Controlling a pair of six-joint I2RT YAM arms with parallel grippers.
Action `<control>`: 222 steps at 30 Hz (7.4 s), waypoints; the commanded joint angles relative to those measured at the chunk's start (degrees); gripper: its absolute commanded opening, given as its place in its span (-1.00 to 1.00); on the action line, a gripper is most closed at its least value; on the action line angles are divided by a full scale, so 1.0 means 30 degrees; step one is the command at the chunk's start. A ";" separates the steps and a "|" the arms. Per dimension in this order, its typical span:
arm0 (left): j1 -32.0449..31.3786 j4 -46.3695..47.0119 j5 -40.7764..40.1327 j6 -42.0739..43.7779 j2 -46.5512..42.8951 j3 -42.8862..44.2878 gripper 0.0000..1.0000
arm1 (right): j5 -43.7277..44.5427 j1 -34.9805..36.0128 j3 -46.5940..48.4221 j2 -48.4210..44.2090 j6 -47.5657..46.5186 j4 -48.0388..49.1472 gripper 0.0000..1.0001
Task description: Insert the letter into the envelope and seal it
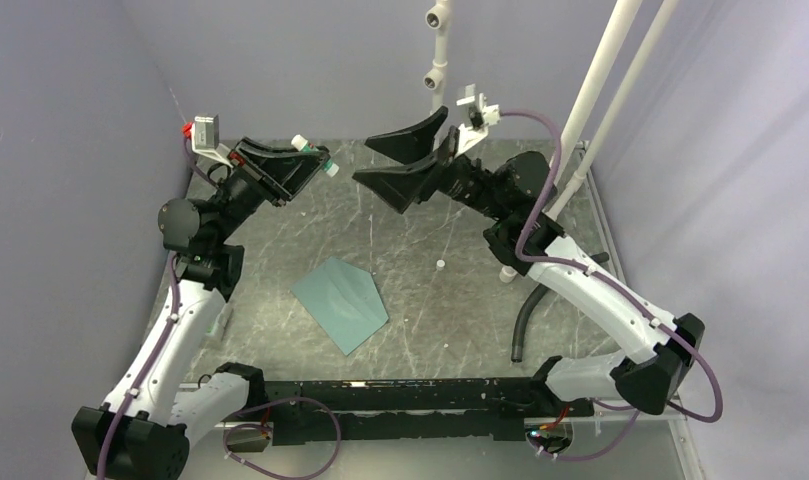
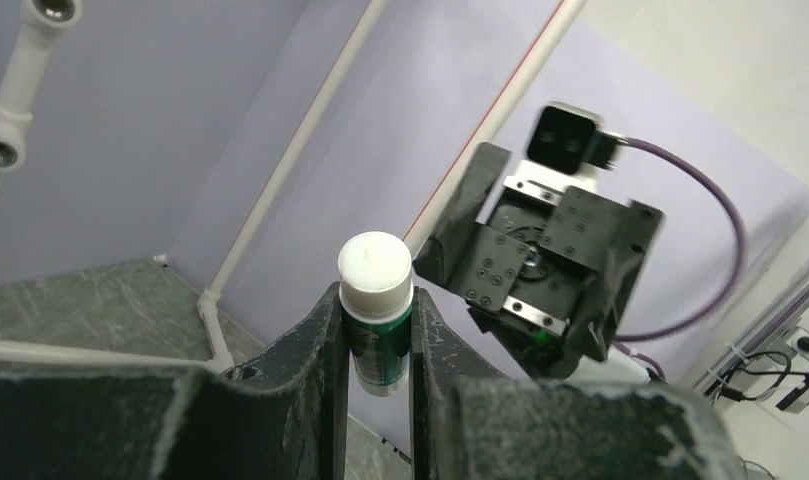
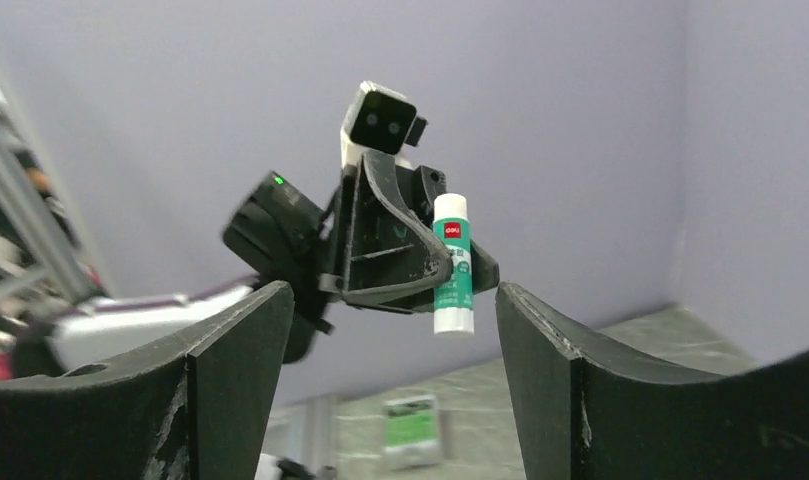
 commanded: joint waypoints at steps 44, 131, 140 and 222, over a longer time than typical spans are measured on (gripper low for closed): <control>0.0048 0.7925 0.7603 0.1480 0.0400 0.1175 -0.95 | -0.6593 -0.0619 0.0639 0.2503 0.7928 0.6705 -1.00; 0.0048 0.4191 0.8107 0.4158 -0.0540 0.0513 -0.95 | 0.0620 0.0477 -0.2070 0.5399 1.8025 1.5767 -1.00; 0.0048 -0.2673 0.1195 0.4054 -0.2133 0.0567 -0.95 | -0.0834 0.0574 -0.2441 0.2429 0.5726 0.7617 0.33; 0.0282 -1.0770 0.0688 -0.5413 -0.0450 0.3627 -0.95 | 0.6825 0.4386 -0.1584 0.0376 -1.4966 -0.0040 -0.84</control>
